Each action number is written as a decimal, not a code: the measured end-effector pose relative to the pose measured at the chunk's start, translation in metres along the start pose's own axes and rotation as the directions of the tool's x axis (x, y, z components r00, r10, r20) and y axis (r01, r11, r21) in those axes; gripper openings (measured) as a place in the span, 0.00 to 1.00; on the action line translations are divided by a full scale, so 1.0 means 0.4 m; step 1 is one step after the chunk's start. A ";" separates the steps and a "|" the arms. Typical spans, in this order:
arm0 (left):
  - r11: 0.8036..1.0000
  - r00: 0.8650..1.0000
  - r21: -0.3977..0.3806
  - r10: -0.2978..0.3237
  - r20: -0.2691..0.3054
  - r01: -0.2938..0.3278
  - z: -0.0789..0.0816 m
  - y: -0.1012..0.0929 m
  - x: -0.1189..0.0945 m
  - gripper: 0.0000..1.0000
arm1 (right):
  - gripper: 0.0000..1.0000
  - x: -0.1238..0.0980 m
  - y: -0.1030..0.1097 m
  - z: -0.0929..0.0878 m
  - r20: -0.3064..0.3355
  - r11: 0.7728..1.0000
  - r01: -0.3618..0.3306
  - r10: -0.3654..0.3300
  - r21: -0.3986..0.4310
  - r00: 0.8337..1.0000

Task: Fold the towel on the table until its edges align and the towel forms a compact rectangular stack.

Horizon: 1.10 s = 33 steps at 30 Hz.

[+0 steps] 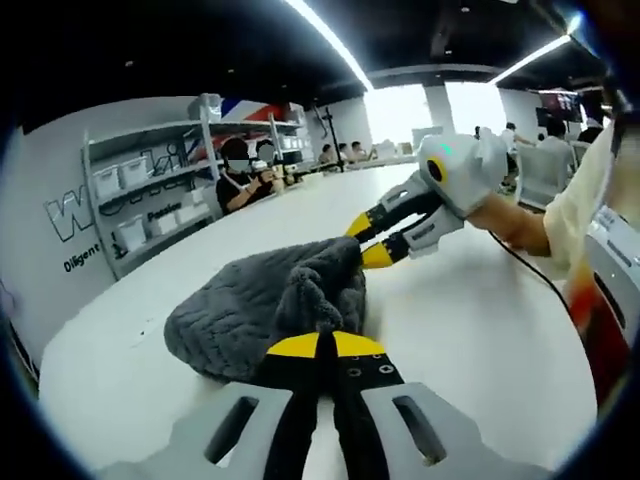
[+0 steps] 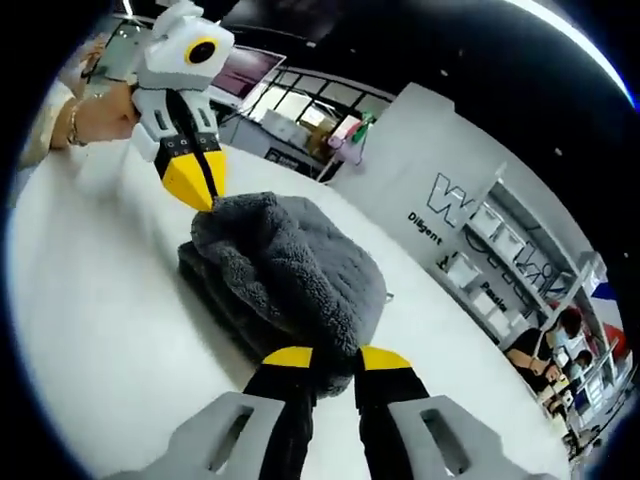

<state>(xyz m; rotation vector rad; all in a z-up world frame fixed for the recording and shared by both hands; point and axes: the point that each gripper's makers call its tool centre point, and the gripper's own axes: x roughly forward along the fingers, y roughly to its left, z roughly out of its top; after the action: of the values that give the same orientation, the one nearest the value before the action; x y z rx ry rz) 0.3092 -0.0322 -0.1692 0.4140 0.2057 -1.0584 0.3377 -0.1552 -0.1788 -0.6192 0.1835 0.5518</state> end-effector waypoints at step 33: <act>0.981 0.998 0.193 -0.034 0.050 0.024 0.018 0.010 -0.008 0.33 | 0.30 -0.060 0.010 -0.007 0.092 0.935 -0.313 0.301 0.168 0.949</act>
<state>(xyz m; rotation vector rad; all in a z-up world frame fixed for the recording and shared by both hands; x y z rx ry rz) 0.3107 -0.0309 -0.1604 0.5572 0.0622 -1.1207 0.3156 -0.1645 -0.1752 -0.3961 0.2684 0.8471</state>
